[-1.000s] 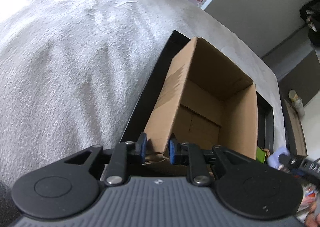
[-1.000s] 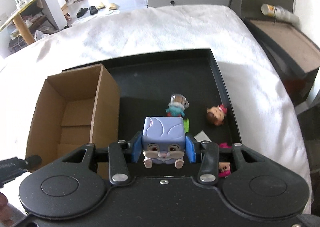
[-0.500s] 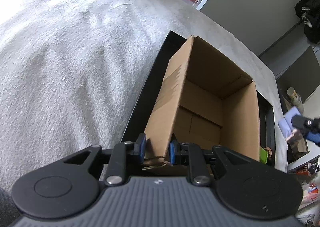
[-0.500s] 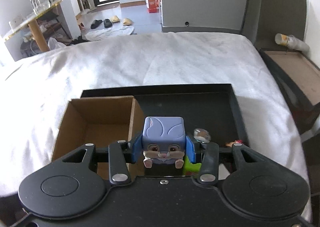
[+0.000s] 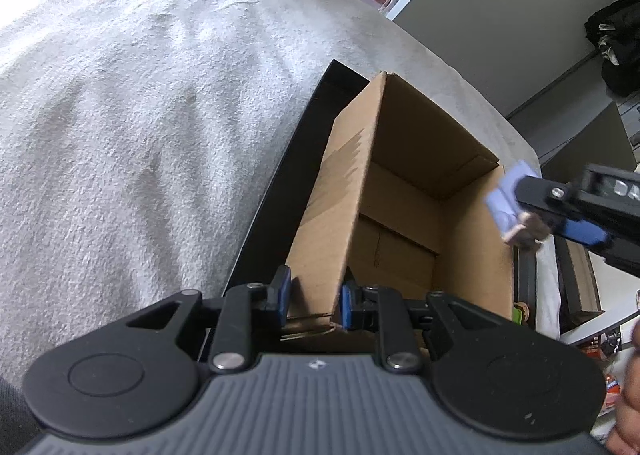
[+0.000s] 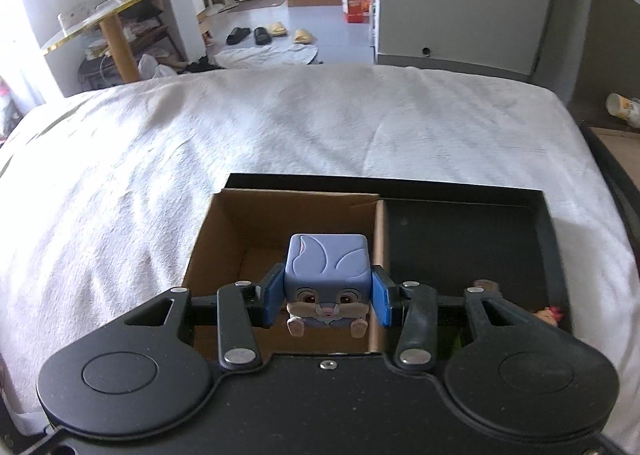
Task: Organize rigid objects
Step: 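Carry the lavender cube into the cardboard box and open the right gripper, then move the right gripper back over the tray toward the pink figure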
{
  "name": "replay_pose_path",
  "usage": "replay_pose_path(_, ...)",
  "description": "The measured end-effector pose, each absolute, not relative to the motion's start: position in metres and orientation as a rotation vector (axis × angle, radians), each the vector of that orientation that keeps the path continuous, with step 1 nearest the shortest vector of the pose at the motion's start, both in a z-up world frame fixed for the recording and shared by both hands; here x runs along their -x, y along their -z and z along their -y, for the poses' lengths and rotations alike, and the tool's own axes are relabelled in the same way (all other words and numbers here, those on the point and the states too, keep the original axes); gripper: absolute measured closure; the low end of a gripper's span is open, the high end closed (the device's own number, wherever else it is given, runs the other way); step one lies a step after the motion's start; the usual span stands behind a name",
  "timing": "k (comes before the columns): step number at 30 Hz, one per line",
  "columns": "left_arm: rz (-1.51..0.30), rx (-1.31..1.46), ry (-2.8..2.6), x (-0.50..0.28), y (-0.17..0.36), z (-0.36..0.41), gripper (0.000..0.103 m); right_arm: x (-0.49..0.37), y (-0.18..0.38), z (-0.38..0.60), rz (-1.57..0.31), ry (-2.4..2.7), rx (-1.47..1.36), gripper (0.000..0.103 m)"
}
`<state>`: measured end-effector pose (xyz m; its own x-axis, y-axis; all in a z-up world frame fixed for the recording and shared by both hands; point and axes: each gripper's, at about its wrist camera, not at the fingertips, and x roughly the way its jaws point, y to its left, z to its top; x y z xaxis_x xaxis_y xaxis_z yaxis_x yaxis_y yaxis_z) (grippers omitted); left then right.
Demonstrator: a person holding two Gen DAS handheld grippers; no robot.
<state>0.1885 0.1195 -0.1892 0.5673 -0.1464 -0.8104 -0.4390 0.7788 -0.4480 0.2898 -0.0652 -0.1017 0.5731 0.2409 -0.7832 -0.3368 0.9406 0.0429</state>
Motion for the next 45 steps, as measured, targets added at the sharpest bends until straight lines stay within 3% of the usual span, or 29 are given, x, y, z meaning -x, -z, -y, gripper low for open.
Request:
replay_pose_path(16, -0.967, 0.686, -0.161, -0.193, 0.191, -0.122, 0.081, -0.311, 0.108, 0.017, -0.904, -0.393, 0.130, 0.059)
replay_pose_path(17, -0.967, 0.688, -0.161, -0.192, 0.191, -0.122, 0.081, -0.312, 0.106, 0.016, -0.893, -0.398, 0.117, 0.057)
replay_pose_path(19, -0.966, 0.686, -0.160, -0.193, 0.191, -0.122, 0.080, -0.310, 0.101, 0.013, -0.868, -0.405, 0.113, 0.043)
replay_pose_path(26, -0.969, 0.711, -0.154, -0.196, 0.192, -0.123, 0.079, -0.304, 0.094, 0.024, -0.872, -0.399, 0.118, 0.038)
replay_pose_path(28, -0.968, 0.705, -0.157, -0.196, 0.191, -0.122, 0.079, -0.300, 0.091, 0.030, -0.869, -0.394, 0.119, 0.029)
replay_pose_path(35, -0.976, 0.713, -0.171, -0.198, 0.191, -0.123, 0.079, -0.285, 0.086, 0.052, -0.862, -0.342, 0.133, 0.018)
replay_pose_path(39, -0.981, 0.713, -0.183, -0.200, 0.191, -0.123, 0.079, -0.273, 0.083, 0.067, -0.847, -0.318, 0.149, 0.006)
replay_pose_path(45, -0.988, 0.706, -0.210, -0.204, 0.190, -0.122, 0.079, -0.265, 0.080, 0.097, -0.869, -0.279, 0.134, 0.000)
